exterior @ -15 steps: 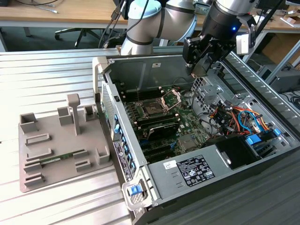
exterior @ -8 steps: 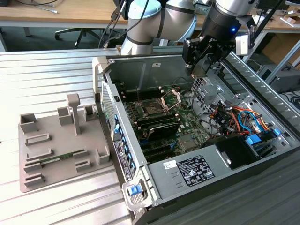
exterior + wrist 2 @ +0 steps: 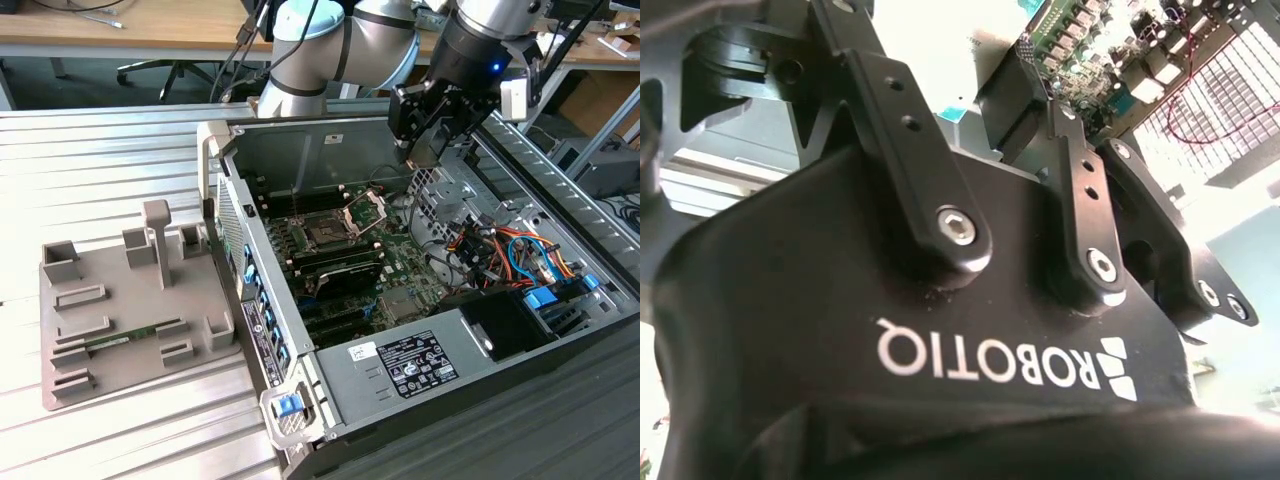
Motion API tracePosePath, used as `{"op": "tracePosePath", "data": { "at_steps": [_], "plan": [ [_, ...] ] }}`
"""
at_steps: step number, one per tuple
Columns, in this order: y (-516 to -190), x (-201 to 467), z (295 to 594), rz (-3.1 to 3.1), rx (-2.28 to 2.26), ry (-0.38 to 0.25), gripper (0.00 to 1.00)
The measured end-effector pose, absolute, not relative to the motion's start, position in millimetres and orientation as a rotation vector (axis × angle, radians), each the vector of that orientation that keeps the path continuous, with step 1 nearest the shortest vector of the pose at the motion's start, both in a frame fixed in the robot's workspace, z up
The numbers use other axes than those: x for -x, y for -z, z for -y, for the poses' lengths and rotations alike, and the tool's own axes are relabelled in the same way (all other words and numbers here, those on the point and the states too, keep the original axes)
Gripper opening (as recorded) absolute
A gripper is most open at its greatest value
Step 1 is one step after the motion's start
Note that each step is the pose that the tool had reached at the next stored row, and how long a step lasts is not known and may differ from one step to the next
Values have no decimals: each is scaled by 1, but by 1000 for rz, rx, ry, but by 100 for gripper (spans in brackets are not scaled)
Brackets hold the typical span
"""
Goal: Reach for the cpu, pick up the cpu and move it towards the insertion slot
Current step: 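Pick up the cpu and move it towards the insertion slot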
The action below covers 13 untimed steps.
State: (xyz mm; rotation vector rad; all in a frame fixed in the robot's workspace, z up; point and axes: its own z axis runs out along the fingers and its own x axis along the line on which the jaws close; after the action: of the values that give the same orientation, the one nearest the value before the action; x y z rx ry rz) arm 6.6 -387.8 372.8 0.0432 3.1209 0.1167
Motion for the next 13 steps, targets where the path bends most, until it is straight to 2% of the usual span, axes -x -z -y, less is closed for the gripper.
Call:
{"op": "tracePosePath", "data": {
  "at_steps": [13],
  "plan": [
    [-369,-7,388,-3121,-43,-117,55]
  ]
}}
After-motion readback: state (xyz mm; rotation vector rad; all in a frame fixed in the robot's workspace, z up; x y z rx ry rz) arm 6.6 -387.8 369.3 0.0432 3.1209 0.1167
